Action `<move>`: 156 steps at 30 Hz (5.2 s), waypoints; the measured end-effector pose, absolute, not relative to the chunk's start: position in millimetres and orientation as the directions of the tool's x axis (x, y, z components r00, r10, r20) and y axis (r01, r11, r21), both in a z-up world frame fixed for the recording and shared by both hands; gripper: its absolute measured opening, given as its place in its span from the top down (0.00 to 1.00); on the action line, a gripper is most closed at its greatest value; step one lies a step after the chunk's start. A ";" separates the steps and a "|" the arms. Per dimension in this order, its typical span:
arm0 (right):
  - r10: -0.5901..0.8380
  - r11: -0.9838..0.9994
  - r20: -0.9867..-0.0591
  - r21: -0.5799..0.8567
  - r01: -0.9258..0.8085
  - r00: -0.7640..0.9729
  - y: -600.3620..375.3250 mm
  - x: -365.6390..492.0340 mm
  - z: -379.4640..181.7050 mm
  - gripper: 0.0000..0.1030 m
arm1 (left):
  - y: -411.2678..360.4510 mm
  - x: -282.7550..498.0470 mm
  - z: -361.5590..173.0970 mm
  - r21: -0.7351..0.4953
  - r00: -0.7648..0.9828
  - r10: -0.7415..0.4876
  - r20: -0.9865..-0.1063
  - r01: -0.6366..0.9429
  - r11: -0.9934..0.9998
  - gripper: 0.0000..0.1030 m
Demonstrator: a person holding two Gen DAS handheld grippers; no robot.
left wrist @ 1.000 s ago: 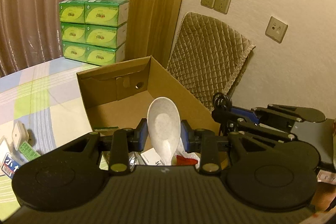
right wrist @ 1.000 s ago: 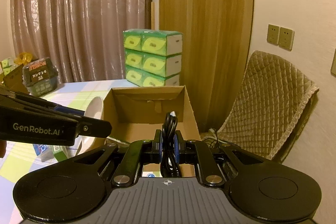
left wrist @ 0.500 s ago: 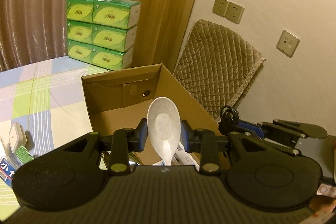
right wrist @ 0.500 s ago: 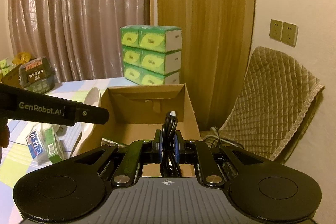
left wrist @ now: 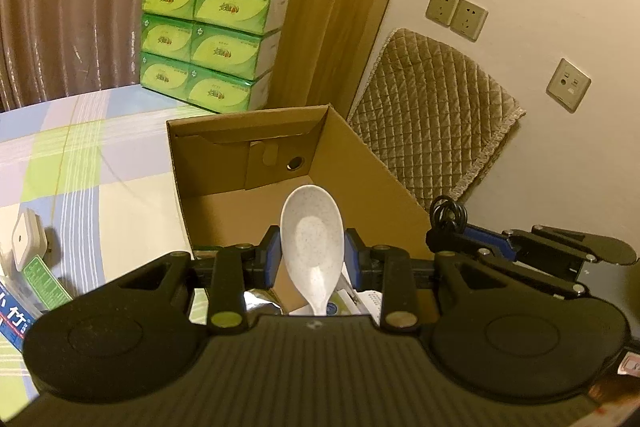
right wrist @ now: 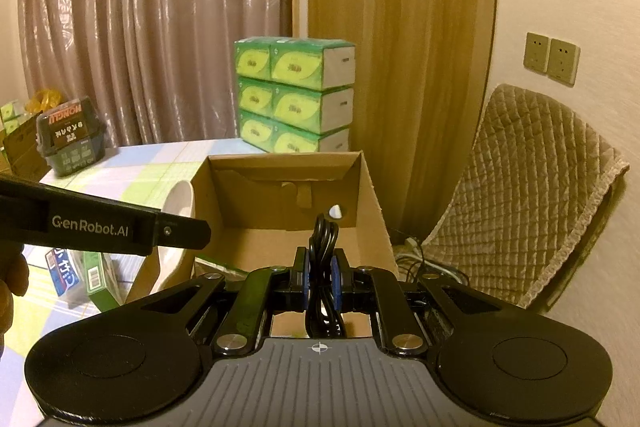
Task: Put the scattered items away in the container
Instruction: 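Lower spoon into cardboard box with left tool while right tool lowers cable inside, then open both tools to release spoon and cable and withdraw from box, then move both open tools over the toothpick box and green medicine box, then grasp green medicine box with right tool while left tool grasps blue toothpick box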
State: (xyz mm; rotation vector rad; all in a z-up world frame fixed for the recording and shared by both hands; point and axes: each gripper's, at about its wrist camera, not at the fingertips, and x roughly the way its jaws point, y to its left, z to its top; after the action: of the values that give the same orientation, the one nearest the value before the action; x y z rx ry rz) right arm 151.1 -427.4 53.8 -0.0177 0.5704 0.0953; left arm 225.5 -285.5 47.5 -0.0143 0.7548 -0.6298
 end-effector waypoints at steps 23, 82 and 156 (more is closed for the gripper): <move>0.089 0.995 -0.549 0.012 -0.099 0.831 -423.0 158.6 46.6 0.93 | -271.6 223.7 33.1 -0.202 0.573 -0.491 -0.657 0.493 0.846 0.71; 0.146 0.988 -0.524 0.029 -0.153 0.839 -374.1 68.0 72.7 0.23 | -162.1 130.7 40.1 -0.131 0.651 -0.350 -0.673 0.361 0.923 0.01; 0.324 0.791 -0.773 -0.096 -0.604 0.546 -154.2 243.3 -88.6 0.73 | 13.8 243.8 -94.4 -0.130 0.632 -0.213 -0.745 0.176 0.976 0.05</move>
State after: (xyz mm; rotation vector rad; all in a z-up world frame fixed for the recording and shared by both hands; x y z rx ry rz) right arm 243.3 -154.2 -88.6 -0.3743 0.8243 0.5651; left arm 243.8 13.8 -94.4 -0.0469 0.8581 -0.2226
